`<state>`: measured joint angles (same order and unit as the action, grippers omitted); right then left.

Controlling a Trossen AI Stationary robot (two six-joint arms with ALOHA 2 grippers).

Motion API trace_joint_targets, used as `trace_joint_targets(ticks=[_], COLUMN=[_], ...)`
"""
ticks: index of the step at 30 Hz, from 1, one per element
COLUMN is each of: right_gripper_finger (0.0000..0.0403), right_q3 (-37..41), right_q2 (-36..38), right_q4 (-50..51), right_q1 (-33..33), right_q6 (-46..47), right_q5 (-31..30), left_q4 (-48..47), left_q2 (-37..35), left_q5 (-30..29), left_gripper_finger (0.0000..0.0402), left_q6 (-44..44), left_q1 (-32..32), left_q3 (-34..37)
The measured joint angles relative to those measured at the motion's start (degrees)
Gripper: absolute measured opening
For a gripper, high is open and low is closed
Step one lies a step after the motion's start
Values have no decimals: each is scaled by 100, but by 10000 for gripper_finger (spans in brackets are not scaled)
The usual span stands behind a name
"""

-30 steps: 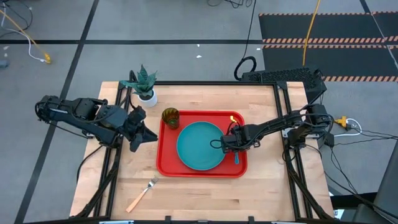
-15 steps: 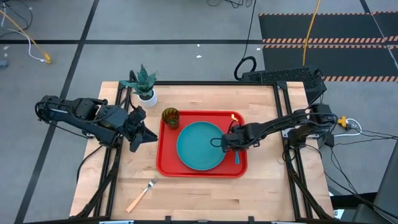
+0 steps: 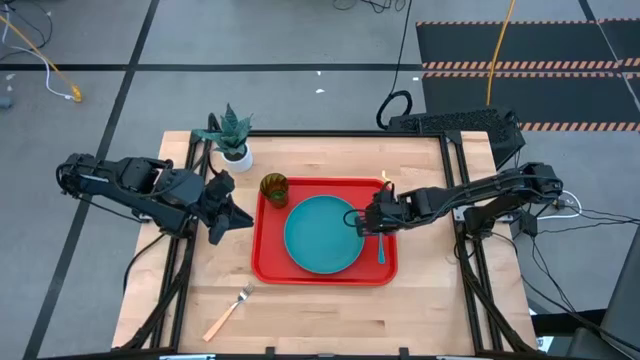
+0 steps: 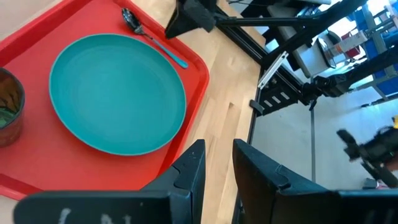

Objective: Pick and place plate/cup/fork/spoon on tray
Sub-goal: Adjust the blue plate

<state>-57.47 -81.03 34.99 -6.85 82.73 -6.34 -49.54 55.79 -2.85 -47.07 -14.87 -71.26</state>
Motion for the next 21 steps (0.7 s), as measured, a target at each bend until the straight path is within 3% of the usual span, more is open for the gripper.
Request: trace_joint_targets(ticks=[6,10,14,21], right_gripper_finger=[96,96,96,96], right_q3=[350,685,878,890], right_q2=[-39,-35,-42,-44], right_q4=[-2427,-3280,-3102,-1628], right_q1=[101,188,190,205], right_q6=[-1444,-1323,-1287,-849], right_q5=[-407,-292,-282,-646], left_q4=[230,475,682,854], left_q2=[2,2,7,7], left_q5=[-18,-48,-177,-224], left_gripper_finger=[83,83,83,82], left_q6=[67,-132,-368,-432], left_q1=[0,0,1,2], left_q3=[0,0,0,0])
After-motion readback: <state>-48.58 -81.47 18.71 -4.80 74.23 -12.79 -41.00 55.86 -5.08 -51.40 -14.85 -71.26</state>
